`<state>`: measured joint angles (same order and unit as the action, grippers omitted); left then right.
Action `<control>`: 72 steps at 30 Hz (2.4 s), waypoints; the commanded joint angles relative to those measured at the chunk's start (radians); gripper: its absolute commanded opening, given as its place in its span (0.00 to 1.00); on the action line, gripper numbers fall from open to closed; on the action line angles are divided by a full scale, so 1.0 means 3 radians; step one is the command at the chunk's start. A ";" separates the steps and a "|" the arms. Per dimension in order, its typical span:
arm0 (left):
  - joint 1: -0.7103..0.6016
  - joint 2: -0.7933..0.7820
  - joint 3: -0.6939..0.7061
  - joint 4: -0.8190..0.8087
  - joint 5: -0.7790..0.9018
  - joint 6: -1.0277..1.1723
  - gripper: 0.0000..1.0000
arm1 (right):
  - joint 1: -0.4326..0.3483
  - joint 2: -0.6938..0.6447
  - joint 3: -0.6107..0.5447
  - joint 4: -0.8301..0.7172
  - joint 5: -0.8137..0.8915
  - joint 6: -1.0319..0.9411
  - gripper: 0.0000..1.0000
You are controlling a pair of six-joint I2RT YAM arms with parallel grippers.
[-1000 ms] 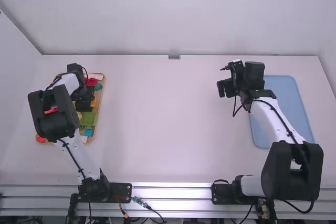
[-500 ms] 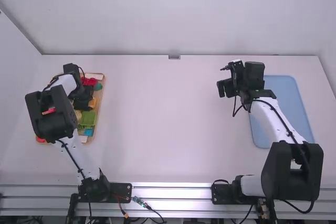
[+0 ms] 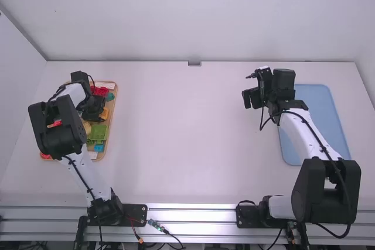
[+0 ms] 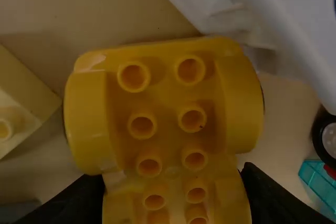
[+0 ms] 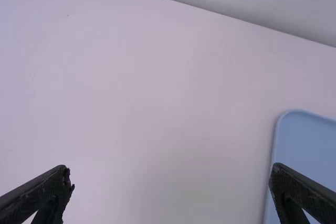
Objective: Assemble lego blocks to make yellow taxi
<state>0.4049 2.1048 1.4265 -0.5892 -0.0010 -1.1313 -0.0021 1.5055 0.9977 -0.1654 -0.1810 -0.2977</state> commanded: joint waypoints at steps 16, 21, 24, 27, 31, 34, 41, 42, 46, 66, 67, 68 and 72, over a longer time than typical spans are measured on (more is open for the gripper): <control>-0.0028 0.0022 -0.0088 -0.0014 0.0245 0.0010 0.84 | 0.0006 0.0095 0.0074 0.0030 -0.0019 0.0006 0.99; -0.0023 0.0022 -0.0088 -0.0024 0.0271 0.0010 0.84 | 0.0006 0.0095 0.0074 0.0030 -0.0019 0.0007 0.99; -0.0019 0.0022 -0.0088 -0.0015 0.0395 0.0009 0.83 | 0.0006 0.0095 0.0074 0.0031 -0.0019 0.0008 0.99; -0.0020 0.0022 -0.0088 0.0000 0.0412 -0.0015 0.80 | 0.0006 0.0095 0.0074 0.0034 -0.0019 0.0007 0.99; -0.0022 0.0022 -0.0088 -0.0015 0.0390 -0.0014 0.78 | 0.0006 0.0095 0.0074 0.0033 -0.0019 0.0007 0.99; -0.0022 0.0022 -0.0088 -0.0025 0.0393 -0.0014 0.78 | 0.0006 0.0095 0.0074 0.0033 -0.0019 0.0007 0.99; -0.0022 0.0022 -0.0088 -0.0024 0.0416 -0.0014 0.56 | 0.0009 0.0095 0.0074 0.0031 -0.0018 0.0007 0.99; -0.0022 0.0022 -0.0089 -0.0024 0.0415 -0.0013 0.52 | 0.0009 0.0095 0.0074 0.0031 -0.0019 0.0007 0.99; -0.0019 0.0022 -0.0088 -0.0023 0.0415 -0.0017 0.48 | 0.0009 0.0095 0.0074 0.0033 -0.0019 0.0007 0.99; -0.0497 -0.0664 0.0272 -0.0590 -0.0459 0.0807 0.29 | 0.0009 0.0095 0.0074 0.0087 -0.0020 0.0020 0.99; -0.0652 -0.0723 0.0251 -0.0505 -0.0450 0.1157 0.29 | 0.0009 0.0095 0.0074 0.0085 -0.0019 0.0022 0.99; -0.0799 -0.0758 0.0243 -0.0425 -0.0314 0.1563 0.30 | 0.0009 0.0095 0.0074 0.0085 -0.0020 0.0021 0.99; -0.1208 -0.0773 0.0251 -0.0392 0.0429 0.3012 0.31 | 0.0009 0.0095 0.0074 0.0087 -0.0019 0.0018 0.99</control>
<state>0.1055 1.8866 1.4982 -0.6933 -0.0078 -0.5770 -0.0021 1.5257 0.9974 -0.1379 -0.1806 -0.2962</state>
